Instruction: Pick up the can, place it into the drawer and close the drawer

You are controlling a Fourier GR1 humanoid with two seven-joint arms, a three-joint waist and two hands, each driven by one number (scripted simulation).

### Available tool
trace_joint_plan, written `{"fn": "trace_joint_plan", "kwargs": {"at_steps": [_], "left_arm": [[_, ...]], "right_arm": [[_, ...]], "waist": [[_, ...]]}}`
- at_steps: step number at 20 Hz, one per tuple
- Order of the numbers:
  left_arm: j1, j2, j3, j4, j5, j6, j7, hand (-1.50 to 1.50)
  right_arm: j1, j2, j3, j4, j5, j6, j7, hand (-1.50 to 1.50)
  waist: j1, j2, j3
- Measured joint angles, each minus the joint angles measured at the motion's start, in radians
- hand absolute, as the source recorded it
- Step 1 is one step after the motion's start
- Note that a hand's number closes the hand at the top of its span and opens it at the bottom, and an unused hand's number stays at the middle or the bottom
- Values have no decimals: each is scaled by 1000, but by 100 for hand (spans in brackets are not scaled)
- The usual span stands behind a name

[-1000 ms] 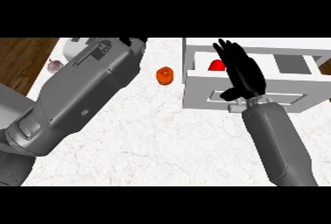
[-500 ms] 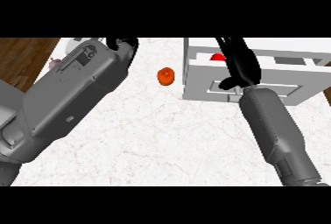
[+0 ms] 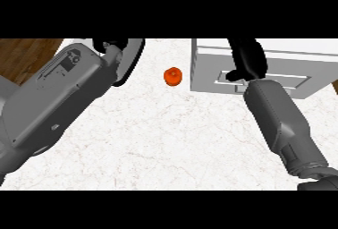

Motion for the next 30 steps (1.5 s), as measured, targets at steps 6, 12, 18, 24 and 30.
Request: {"fn": "trace_joint_plan", "kwargs": {"at_steps": [6,12,18,24,30], "left_arm": [[6,13,-5,-52,-23,16,32,-150],[17,41,4,-97,-30,11,63,-150],[30,63,10,-133,-39,4,78,-150],[51,67,14,-155,-41,-3,82,-150],[70,81,14,-186,-45,4,95,-150]], "right_arm": [[-86,-29,-33,112,0,-40,1,-150],[-151,-52,-42,195,17,-33,29,-150],[-192,-73,-65,250,1,15,-11,-150],[-215,-67,-191,265,-136,112,-154,-150],[-228,-62,-350,263,-305,213,-259,-150]], "waist": [[11,13,6],[20,23,11],[28,31,15],[20,34,18],[18,28,19]]}}
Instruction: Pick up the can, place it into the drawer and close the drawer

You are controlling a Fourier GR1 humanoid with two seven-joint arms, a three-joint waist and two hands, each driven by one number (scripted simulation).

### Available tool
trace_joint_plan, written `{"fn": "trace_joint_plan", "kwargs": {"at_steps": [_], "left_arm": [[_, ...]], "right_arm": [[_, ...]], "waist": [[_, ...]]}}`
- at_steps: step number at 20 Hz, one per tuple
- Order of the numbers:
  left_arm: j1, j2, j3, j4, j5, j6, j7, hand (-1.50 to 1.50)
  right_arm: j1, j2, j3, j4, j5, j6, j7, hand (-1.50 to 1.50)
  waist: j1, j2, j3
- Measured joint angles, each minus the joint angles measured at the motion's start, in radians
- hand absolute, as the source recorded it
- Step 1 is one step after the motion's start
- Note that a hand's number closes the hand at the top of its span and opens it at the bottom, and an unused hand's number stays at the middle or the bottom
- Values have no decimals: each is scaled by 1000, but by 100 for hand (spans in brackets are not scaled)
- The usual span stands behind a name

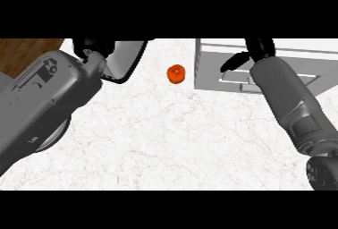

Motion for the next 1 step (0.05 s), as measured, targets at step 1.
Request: {"fn": "trace_joint_plan", "kwargs": {"at_steps": [1], "left_arm": [[8,0,-1,-8,-2,4,1,-150]], "right_arm": [[1,1,-17,-1,-18,8,-16,-150]], "waist": [[0,-1,-1]]}}
